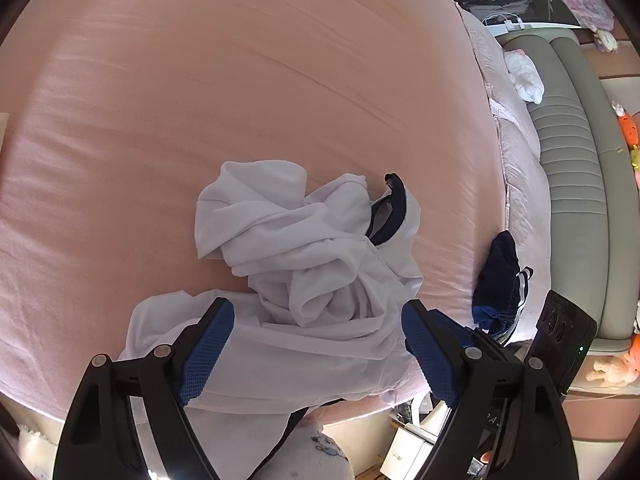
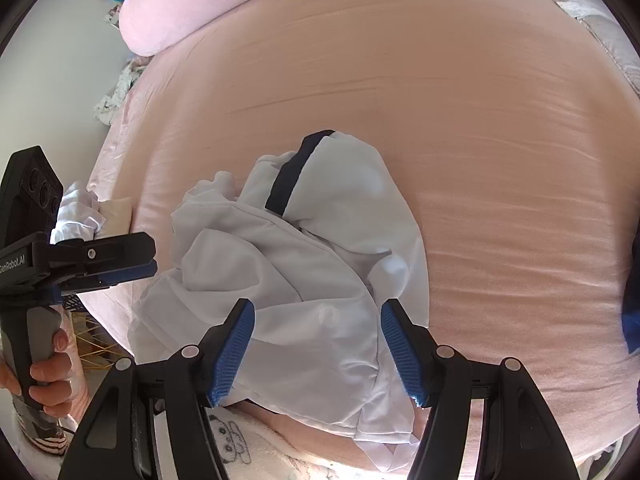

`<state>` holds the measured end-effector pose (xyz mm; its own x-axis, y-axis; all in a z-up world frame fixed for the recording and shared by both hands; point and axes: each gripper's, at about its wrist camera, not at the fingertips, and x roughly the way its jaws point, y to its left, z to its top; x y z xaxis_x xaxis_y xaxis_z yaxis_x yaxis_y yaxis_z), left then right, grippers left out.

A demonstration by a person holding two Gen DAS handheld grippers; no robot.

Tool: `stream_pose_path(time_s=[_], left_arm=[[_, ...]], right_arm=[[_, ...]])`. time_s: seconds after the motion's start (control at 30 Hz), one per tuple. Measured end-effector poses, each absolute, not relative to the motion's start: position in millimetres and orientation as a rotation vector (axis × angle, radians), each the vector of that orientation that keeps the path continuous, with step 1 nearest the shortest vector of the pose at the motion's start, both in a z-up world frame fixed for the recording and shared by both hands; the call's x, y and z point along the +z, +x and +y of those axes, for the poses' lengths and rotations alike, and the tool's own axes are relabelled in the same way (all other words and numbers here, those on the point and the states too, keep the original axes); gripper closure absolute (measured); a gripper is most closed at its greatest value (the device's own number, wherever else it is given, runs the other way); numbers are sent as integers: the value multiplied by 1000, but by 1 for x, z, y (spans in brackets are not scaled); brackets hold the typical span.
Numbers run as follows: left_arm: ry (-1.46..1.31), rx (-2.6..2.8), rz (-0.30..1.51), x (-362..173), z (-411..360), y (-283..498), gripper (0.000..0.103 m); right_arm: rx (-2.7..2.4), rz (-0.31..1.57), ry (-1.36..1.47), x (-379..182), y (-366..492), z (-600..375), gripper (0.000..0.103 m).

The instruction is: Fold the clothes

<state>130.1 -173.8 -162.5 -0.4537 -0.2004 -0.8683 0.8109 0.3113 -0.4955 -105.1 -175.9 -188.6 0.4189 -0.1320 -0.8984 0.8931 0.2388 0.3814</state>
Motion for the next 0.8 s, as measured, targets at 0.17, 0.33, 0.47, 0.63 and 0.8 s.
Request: stream_pose_path(time_s=[0.17,0.33,0.47,0.63,0.8], left_arm=[[592,-1317,1632,-174,-190,120,17],[593,-1314,1655,-193,-196,111,17],[493,-1315,1694,-208,-193,110,18],[409,-1291,1692,-213,-186,113,41],[384,-1291,1690,-212,-182,119,81]], right_arm=[[-843,872,1116,-194,-117,-172,38],[-857,849,1163,-204,-134,-165,38],[-866,835,1227,-214,-147,-156,38],[-852,813,1290,-222,-158,-145,38],[-874,800,1314,-221,-163,-141,38]])
